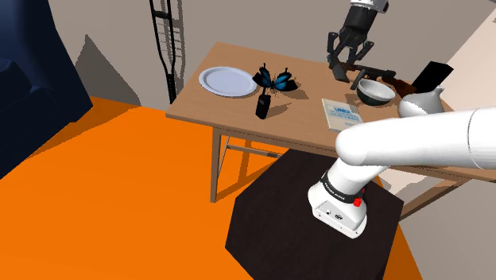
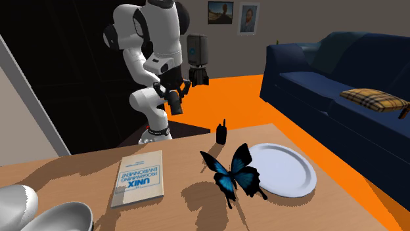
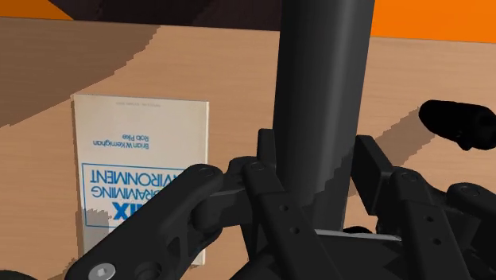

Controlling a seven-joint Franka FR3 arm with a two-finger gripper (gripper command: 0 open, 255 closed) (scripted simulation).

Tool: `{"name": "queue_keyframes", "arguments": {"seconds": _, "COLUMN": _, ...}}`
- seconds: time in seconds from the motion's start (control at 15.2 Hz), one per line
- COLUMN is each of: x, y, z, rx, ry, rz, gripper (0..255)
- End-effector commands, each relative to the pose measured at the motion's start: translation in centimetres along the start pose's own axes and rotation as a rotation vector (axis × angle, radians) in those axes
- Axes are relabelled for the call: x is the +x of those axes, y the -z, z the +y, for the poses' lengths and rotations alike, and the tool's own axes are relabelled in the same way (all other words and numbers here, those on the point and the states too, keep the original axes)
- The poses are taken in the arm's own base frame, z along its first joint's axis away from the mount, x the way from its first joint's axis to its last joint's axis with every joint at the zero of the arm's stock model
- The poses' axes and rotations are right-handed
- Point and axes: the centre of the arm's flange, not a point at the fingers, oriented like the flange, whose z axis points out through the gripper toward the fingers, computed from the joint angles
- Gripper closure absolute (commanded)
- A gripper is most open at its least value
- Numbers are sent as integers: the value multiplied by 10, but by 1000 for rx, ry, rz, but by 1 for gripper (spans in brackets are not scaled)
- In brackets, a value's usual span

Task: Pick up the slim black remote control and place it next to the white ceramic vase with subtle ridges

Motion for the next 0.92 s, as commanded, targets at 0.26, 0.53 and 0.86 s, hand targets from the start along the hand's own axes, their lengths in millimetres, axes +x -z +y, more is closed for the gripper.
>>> {"name": "queue_keyframes", "arguments": {"seconds": 0.26, "x": -3, "y": 5, "z": 77, "rx": 0, "ry": 0, "rz": 0, "gripper": 255}}
{"name": "queue_keyframes", "arguments": {"seconds": 0.53, "x": -4, "y": 7, "z": 130, "rx": 0, "ry": 0, "rz": 0, "gripper": 255}}
{"name": "queue_keyframes", "arguments": {"seconds": 0.86, "x": -5, "y": 8, "z": 196, "rx": 0, "ry": 0, "rz": 0, "gripper": 255}}
